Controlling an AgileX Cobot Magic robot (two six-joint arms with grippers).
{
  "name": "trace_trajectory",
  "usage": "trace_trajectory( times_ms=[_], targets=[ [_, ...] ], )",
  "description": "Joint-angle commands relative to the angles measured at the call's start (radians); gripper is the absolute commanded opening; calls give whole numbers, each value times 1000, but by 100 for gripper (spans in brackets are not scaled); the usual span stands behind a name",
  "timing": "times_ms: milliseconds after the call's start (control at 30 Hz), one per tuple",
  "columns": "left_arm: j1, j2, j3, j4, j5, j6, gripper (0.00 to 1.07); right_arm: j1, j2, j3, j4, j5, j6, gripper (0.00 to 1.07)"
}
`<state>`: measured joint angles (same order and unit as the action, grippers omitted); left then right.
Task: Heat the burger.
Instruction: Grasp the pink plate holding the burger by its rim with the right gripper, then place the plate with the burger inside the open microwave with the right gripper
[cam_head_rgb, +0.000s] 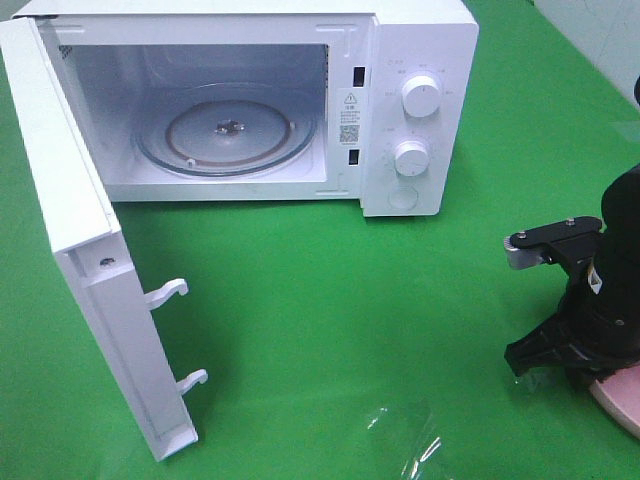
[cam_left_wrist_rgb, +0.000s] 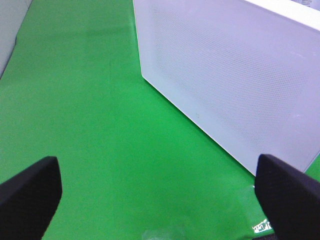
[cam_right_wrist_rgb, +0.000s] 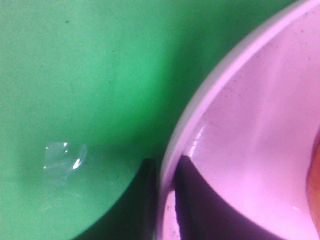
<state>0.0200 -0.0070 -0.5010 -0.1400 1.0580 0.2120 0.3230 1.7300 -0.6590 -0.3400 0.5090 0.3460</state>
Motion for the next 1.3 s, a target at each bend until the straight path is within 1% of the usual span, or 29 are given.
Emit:
trace_trajectory(
  times_ms=[33,300,467,567,600,767,833,1067,1133,1300],
  targets=[
    [-6,-17,1,-4,-13,-1,98,-4,5,5,-27,-8,4,0],
    [-6,-17,1,-4,-13,-1,98,-1,5,3,-97,51,83,0],
    [-6,-17,1,-4,-13,-1,98,-1,5,3,-109,82,110,0],
    [-6,-17,1,-4,-13,-1,98,1,-27,3,-130,115,142,0],
    [-6,-17,1,-4,-13,-1,98,12,-55,3,-153,129,160,0],
    [-6,-17,1,-4,-13,-1,98,28,-92,3,-165,164,163,0],
    [-6,-17,1,-4,-13,-1,98,55,-121,3,-179,213,170,0],
    [-6,-17,1,-4,-13,-1,98,87,-150,3,-186,260,171,0],
    [-6,-17,1,-4,-13,-1,98,126,-173,3,-195,301,171,0],
    [-6,-17,1,-4,-13,-1,98,161,-205,3,-203,334,171,0]
  ],
)
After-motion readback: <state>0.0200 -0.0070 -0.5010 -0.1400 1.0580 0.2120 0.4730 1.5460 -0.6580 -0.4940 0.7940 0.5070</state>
